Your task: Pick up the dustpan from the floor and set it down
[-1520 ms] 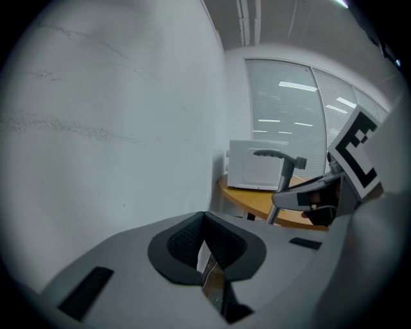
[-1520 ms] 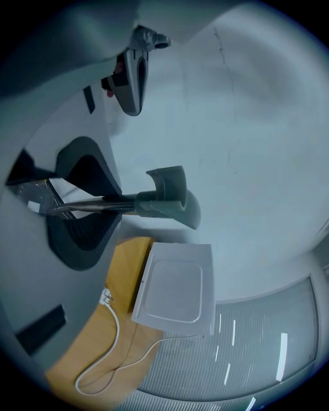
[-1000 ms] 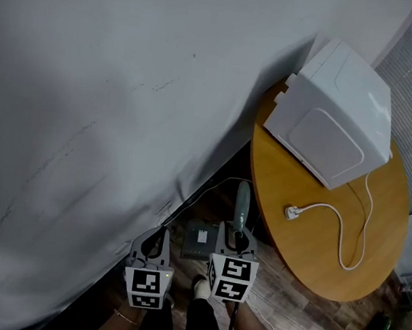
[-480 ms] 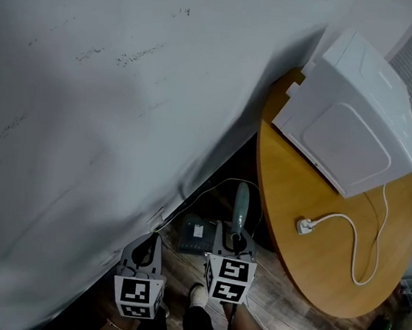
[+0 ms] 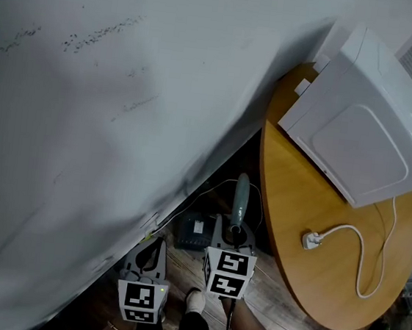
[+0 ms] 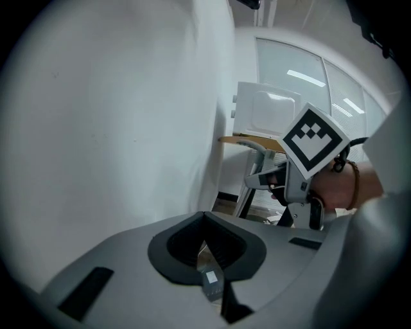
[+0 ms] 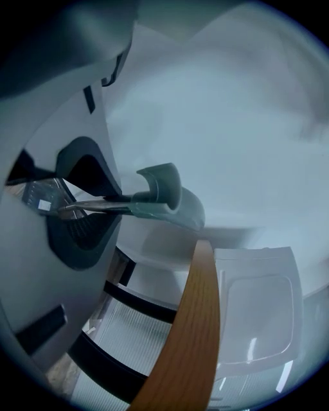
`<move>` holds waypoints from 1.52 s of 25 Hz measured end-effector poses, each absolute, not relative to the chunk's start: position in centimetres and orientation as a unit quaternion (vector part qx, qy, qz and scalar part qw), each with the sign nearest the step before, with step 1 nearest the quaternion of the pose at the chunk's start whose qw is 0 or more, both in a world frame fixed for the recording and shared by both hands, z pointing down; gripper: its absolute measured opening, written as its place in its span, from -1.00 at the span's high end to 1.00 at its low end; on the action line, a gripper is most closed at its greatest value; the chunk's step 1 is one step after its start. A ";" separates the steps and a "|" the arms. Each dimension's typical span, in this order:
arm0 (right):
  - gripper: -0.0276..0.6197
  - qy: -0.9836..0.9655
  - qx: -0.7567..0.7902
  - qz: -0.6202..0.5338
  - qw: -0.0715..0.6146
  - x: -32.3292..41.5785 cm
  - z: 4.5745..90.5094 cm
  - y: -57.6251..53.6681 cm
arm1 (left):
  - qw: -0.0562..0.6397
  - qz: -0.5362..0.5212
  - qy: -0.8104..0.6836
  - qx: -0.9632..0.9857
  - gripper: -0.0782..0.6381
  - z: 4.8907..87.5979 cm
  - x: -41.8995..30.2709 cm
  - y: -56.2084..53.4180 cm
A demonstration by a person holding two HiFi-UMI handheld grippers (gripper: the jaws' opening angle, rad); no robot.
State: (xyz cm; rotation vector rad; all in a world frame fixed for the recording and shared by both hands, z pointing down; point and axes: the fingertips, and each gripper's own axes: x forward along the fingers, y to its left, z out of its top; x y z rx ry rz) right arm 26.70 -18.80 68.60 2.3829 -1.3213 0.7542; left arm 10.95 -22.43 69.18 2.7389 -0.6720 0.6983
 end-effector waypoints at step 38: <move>0.58 -0.471 0.828 0.261 0.156 32.7 71.6 -22.9 | 0.107 0.247 -0.226 0.936 0.74 71.0 13.3 -23.1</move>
